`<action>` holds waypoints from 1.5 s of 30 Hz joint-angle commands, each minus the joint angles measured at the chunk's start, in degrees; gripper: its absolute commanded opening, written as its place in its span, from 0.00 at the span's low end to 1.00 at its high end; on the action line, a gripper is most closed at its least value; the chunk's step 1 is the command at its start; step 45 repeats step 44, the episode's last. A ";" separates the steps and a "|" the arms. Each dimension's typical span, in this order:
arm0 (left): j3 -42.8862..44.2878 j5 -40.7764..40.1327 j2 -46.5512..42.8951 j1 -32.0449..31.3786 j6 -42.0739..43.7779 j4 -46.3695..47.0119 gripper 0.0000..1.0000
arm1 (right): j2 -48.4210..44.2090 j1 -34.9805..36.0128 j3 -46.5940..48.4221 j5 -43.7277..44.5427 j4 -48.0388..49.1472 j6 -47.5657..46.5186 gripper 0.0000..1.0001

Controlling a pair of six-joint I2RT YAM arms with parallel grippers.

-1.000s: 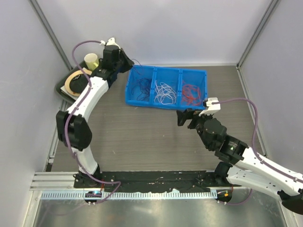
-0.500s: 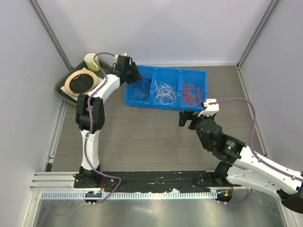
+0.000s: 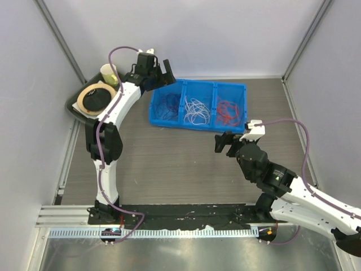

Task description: Untangle the cables

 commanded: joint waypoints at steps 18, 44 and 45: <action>-55.48 -23.90 -66.15 -0.71 -13.02 -14.11 1.00 | 11.36 -17.57 6.04 -2.57 -12.83 14.06 1.00; -68.60 -29.29 -84.56 -0.62 -22.70 -28.64 1.00 | 1.08 -20.69 -2.58 0.30 -7.56 8.53 1.00; -68.60 -29.29 -84.56 -0.62 -22.70 -28.64 1.00 | 1.08 -20.69 -2.58 0.30 -7.56 8.53 1.00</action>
